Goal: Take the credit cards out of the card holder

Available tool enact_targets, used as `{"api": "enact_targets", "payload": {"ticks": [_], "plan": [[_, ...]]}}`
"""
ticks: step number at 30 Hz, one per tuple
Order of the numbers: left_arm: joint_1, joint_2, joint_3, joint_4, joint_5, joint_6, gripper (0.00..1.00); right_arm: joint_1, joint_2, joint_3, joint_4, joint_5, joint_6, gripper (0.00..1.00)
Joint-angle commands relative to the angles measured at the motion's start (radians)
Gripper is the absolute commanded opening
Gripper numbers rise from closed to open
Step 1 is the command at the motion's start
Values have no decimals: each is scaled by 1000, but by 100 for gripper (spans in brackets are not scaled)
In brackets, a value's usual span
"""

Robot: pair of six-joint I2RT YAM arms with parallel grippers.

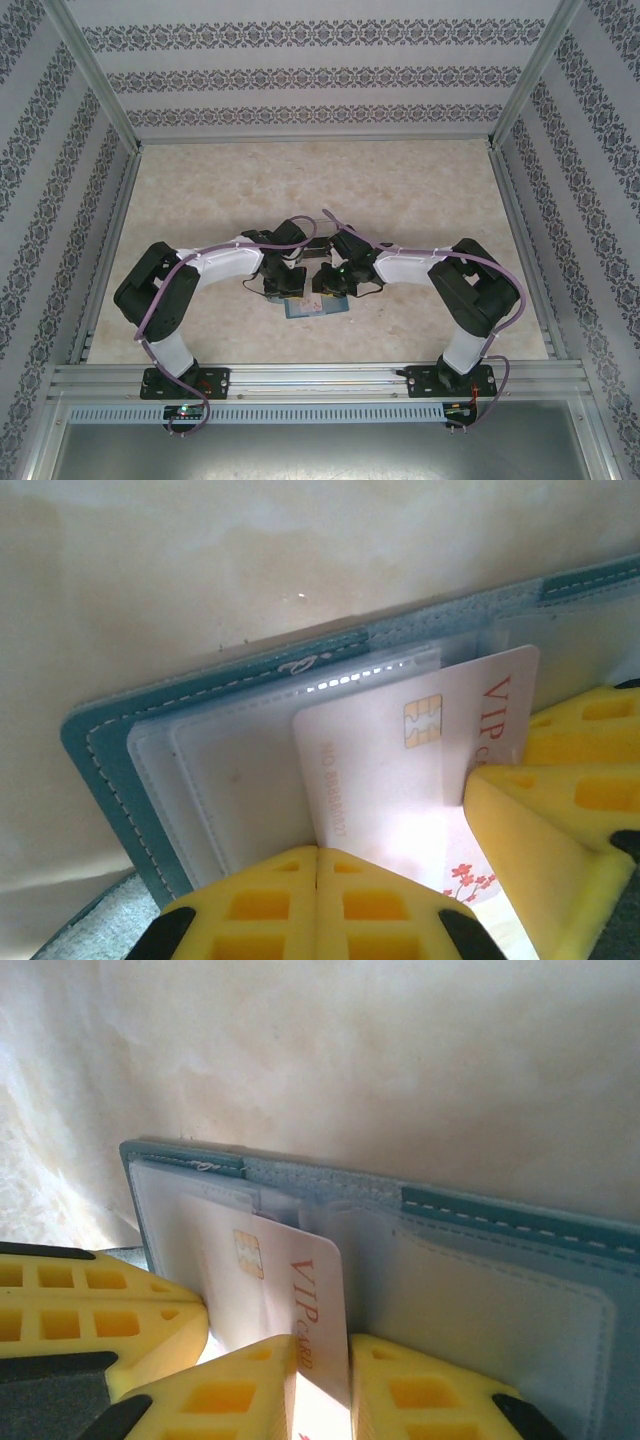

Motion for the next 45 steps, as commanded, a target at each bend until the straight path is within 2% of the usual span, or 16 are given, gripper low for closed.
{"api": "enact_targets", "payload": {"ticks": [1,16,24,32,45], "plan": [[-9,43,-12,-61,-56,19,0,0,-38,-22,44,-39,25,19],[-10,17,-11,-72,-66,18,0,-15,-81,-27,-20,7,-14,8],[-9,1,-15,-77,-70,16,0,-22,-116,12,-210,144,-122,6],[-9,-9,-14,-77,-72,14,0,-26,-131,41,-310,223,-163,6],[-9,-14,-16,-76,-70,11,0,-7,-134,70,-327,233,-169,6]]}}
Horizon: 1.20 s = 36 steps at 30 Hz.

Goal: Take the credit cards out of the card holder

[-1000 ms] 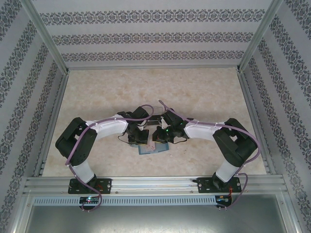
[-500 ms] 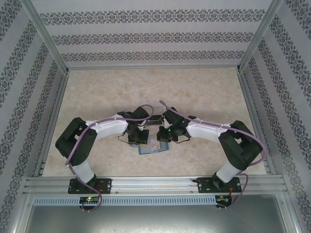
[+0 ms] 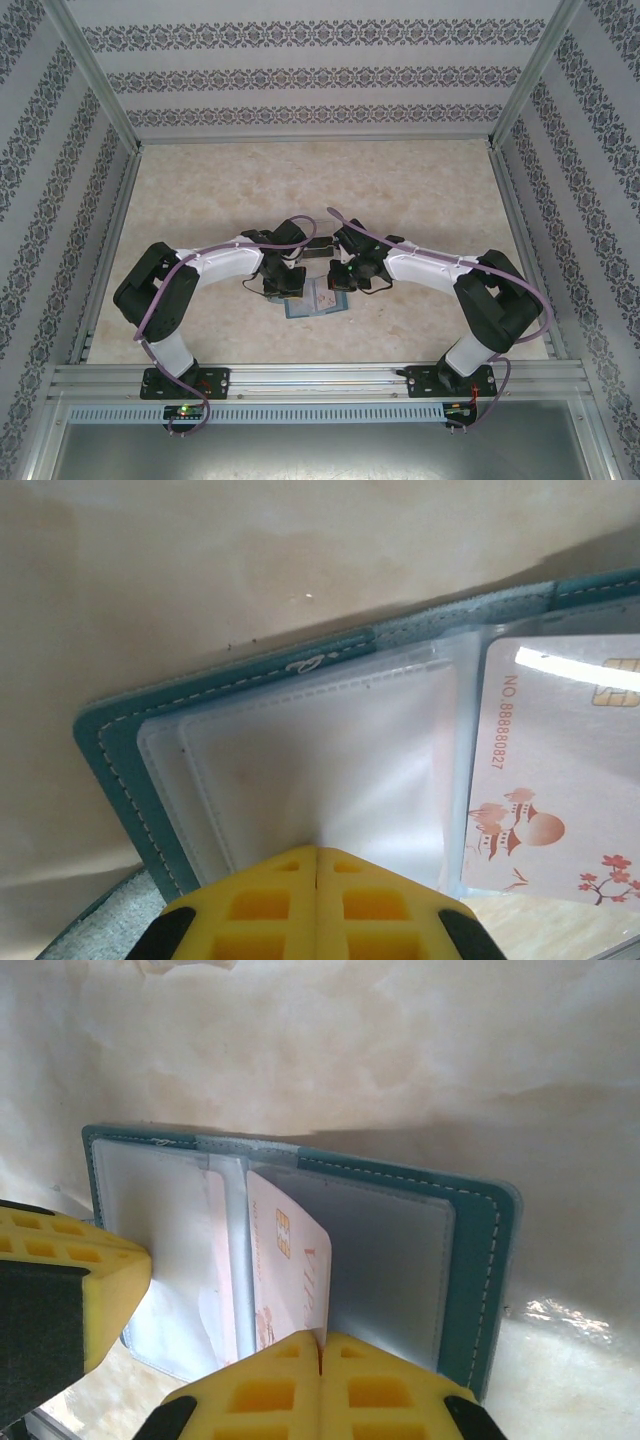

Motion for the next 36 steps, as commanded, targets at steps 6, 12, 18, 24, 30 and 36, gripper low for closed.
{"api": "enact_targets", "payload": {"ticks": [6,12,18,24,30,36], "plan": [[-9,-9,-18,-68,-60,12,0,41,14,51,-56,46,-1,7],[-9,-9,-15,-68,-59,11,0,64,15,66,-54,40,29,16],[-9,-11,-12,-70,-59,12,0,73,-8,59,-53,19,55,18],[-9,-17,-6,-75,-60,16,0,74,-11,51,-54,6,71,15],[-9,-40,-1,-82,-65,12,0,77,-13,56,-61,14,76,11],[-9,-75,22,-108,-86,11,1,77,-31,68,-83,32,72,8]]}}
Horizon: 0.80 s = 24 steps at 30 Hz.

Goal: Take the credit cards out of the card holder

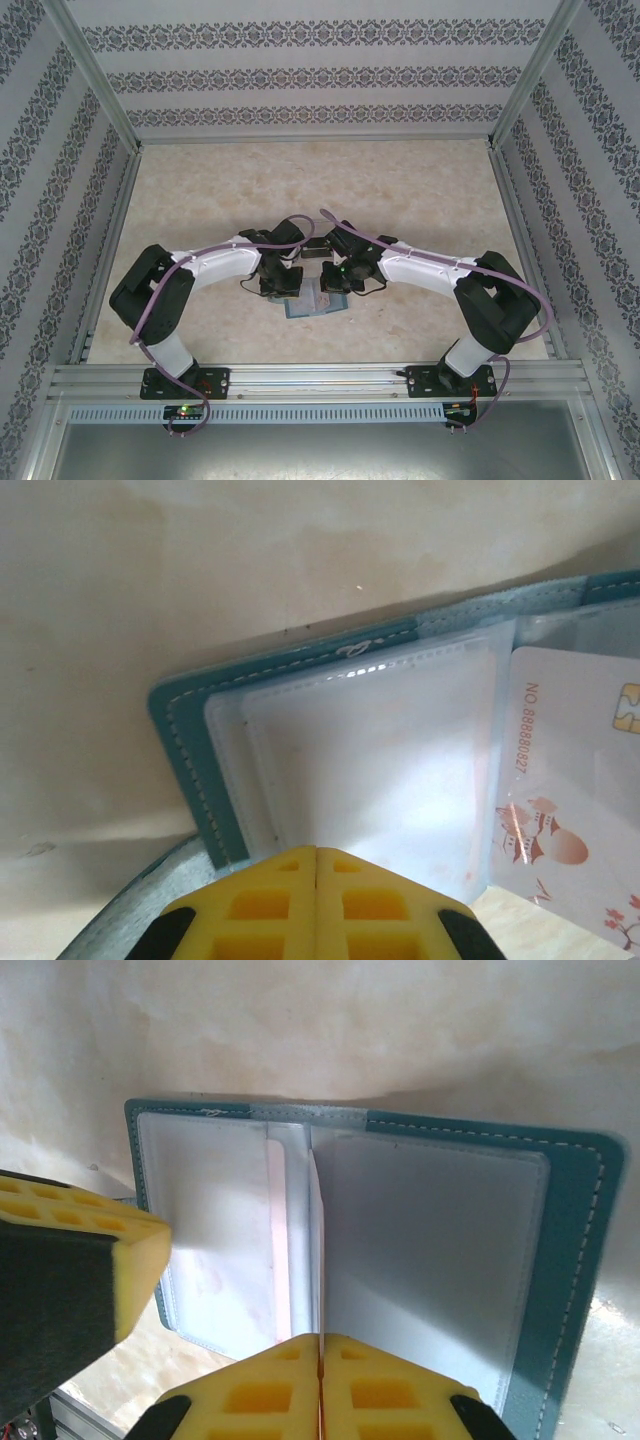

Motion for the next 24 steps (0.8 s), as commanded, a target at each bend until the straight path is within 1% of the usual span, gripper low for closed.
{"api": "enact_targets", "payload": {"ticks": [1,5,12,17,24], "plan": [[-9,-45,24,-62,-40,11,2,9,-36,25,-45,19,9,8],[-9,-65,24,-67,-63,5,3,5,-53,45,-70,29,-5,8],[-7,-86,-8,-50,-88,-11,3,-19,-55,109,-136,34,-97,6],[-6,-103,-43,-27,-83,-25,4,-35,-60,168,-177,36,-286,6],[2,-143,-74,-19,-86,-35,3,-55,-15,298,-315,76,-645,7]]}}
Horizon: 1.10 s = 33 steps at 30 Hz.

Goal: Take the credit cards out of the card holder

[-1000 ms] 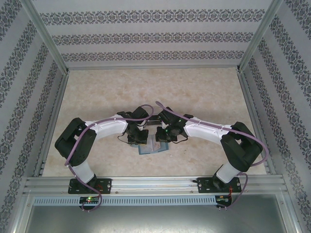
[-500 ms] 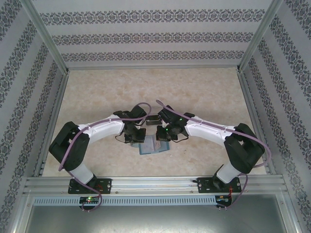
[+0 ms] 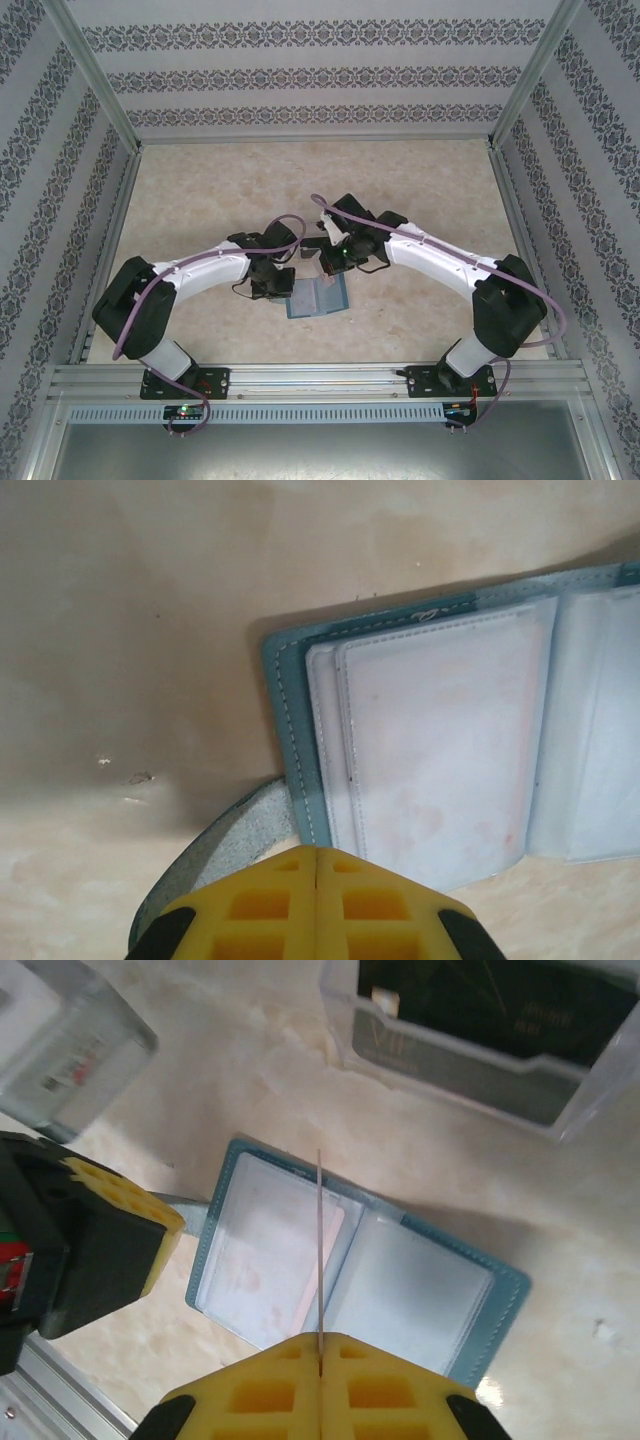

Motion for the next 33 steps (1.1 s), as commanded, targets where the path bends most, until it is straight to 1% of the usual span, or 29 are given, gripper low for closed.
{"api": "enact_targets", "payload": {"ticks": [1,5,11,14,20,25,33], "plan": [[1,-43,-19,4,-21,-19,4,-13,25,72,-102,43,-282,7],[6,-62,-35,5,-27,-22,4,-18,48,98,-113,46,-556,5],[11,-84,-45,-7,-37,-22,4,-30,132,215,-224,58,-880,1],[19,-103,-61,-9,-45,-27,4,-30,167,261,-271,80,-1012,0],[56,-156,-108,2,-46,-41,4,-48,269,405,-378,97,-1161,0],[87,-191,-128,-2,-40,-42,4,-65,363,537,-447,112,-1227,0],[126,-231,-152,-12,-39,-40,5,-84,506,773,-547,135,-1279,0]]}}
